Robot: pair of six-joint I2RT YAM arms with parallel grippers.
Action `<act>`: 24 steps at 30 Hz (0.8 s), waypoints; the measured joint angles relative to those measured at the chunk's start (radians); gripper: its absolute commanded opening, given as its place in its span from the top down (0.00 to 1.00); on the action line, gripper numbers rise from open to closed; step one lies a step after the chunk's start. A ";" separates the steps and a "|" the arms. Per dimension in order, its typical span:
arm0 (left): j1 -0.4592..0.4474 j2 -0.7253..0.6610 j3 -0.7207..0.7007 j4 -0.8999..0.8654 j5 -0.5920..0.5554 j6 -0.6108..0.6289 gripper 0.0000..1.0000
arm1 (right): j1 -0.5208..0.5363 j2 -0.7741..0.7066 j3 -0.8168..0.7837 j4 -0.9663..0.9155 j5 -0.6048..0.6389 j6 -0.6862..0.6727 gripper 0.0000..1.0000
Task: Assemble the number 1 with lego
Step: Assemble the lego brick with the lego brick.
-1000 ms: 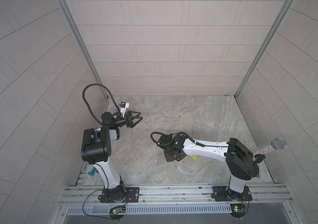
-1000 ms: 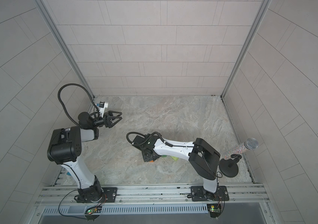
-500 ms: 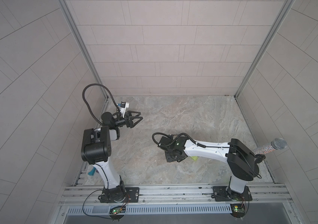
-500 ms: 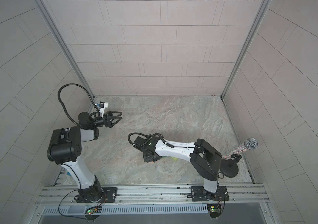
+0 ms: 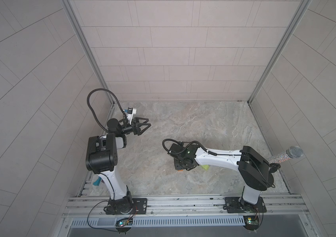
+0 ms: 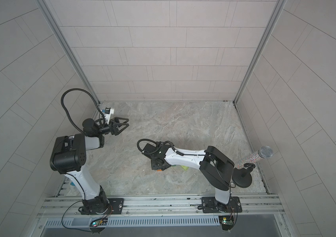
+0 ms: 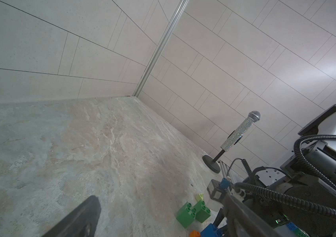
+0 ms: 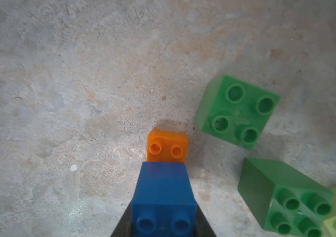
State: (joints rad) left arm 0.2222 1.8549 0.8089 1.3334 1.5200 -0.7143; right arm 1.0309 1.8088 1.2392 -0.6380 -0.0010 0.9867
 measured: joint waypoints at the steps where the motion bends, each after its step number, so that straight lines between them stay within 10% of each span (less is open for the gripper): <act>1: 0.000 0.000 0.000 0.000 0.000 0.000 0.00 | 0.000 0.002 0.000 -0.001 -0.001 0.003 0.82; 18: 0.000 0.000 0.003 0.000 0.002 -0.003 0.00 | 0.002 0.137 0.178 -0.176 0.007 -0.113 0.77; 24: 0.000 0.000 0.004 0.000 0.002 -0.003 0.00 | 0.008 0.174 0.183 -0.187 -0.042 -0.183 0.29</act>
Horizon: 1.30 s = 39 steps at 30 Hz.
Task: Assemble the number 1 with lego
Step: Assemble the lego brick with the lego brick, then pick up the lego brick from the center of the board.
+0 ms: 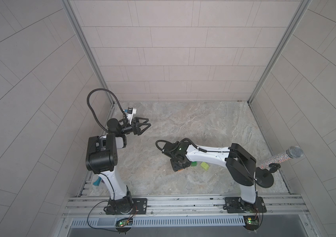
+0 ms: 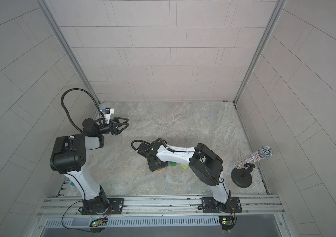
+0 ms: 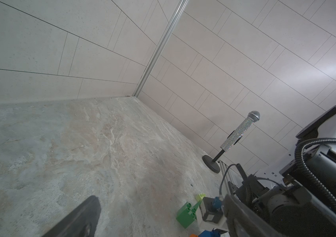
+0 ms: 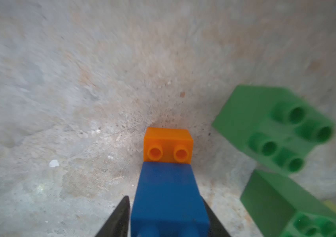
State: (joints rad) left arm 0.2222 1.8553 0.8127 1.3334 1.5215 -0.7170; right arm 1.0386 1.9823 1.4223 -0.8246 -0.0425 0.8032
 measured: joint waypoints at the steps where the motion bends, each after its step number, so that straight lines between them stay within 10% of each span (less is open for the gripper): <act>1: 0.000 0.000 0.000 0.000 0.000 0.000 0.00 | 0.005 0.010 0.000 -0.010 -0.010 -0.019 0.25; 4: 0.000 0.000 0.000 0.000 0.000 0.000 0.00 | 0.015 0.013 0.060 -0.086 -0.029 -0.067 0.06; 11: 0.000 0.000 0.000 0.000 0.000 0.000 0.00 | 0.013 -0.049 0.279 -0.182 0.042 -0.130 0.04; 39: 0.000 0.026 0.016 0.000 0.004 -0.008 0.00 | -0.186 0.031 0.128 -0.107 0.098 -0.014 0.31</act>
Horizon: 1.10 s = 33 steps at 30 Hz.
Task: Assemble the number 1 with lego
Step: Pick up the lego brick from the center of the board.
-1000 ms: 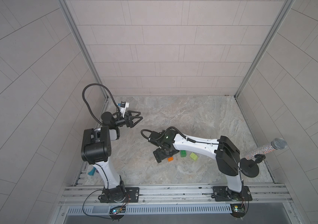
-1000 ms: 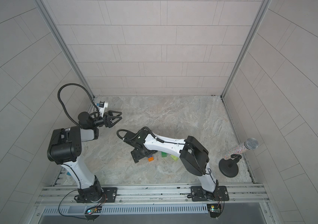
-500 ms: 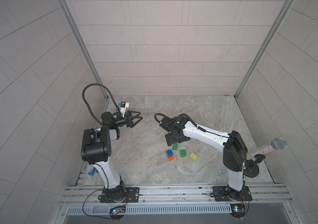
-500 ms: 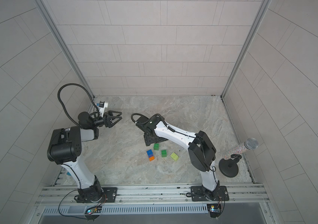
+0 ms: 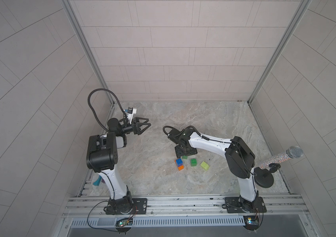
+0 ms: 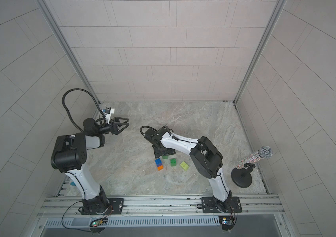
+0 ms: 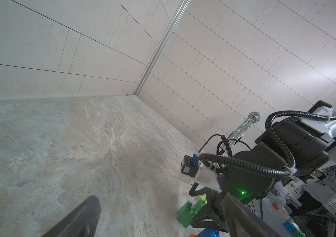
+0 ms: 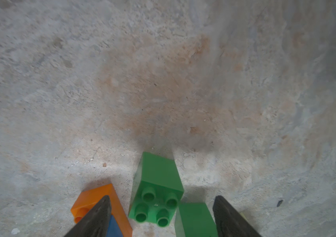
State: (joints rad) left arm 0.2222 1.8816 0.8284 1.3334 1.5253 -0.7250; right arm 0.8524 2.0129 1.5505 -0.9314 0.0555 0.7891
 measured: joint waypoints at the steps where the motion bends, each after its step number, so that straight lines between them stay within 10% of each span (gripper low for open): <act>1: 0.000 0.000 0.000 0.000 0.000 0.000 0.00 | -0.002 0.003 -0.003 0.005 -0.003 0.002 0.35; 20: 0.000 0.007 0.003 0.000 0.001 0.000 0.00 | -0.015 -0.001 -0.043 0.039 -0.037 -0.008 0.77; 33: 0.000 0.007 0.003 0.000 0.001 0.000 0.00 | 0.093 -0.171 0.085 -0.146 0.006 -0.115 0.82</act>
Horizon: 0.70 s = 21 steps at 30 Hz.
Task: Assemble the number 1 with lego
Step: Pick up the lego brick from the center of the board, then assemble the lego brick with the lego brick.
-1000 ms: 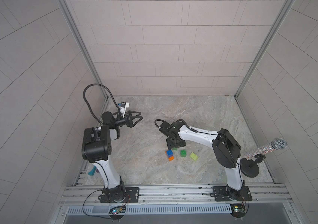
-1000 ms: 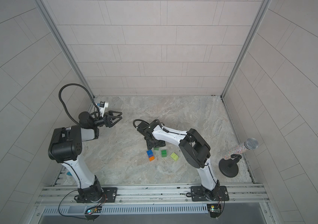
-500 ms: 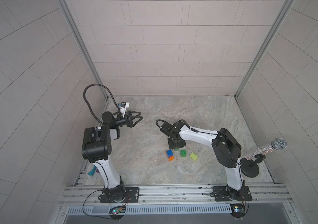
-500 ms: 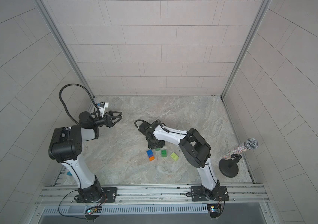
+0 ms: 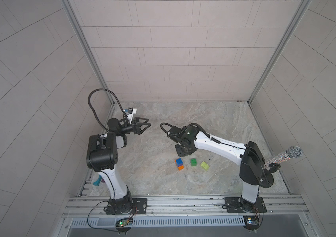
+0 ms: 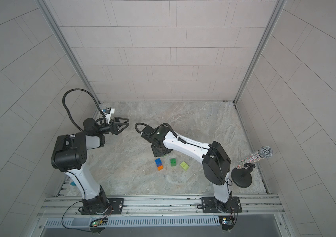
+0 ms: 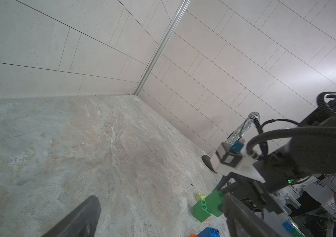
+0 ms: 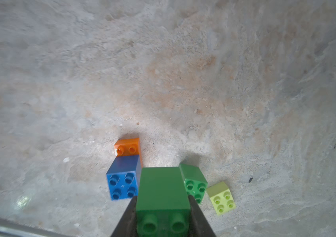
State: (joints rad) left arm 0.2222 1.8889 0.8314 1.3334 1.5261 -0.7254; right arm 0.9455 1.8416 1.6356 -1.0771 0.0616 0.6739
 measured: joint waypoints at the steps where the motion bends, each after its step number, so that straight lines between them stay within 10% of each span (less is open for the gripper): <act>1: 0.000 0.000 0.000 0.000 -0.001 0.000 0.00 | 0.014 -0.013 0.000 -0.006 0.002 0.002 0.83; 21: 0.001 0.000 0.000 0.000 -0.001 0.001 0.00 | 0.082 0.090 0.050 -0.025 -0.009 0.014 0.85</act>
State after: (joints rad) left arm 0.2234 1.8889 0.8314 1.3334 1.5253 -0.7246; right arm 1.0271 1.9320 1.6852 -1.1019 0.0528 0.6884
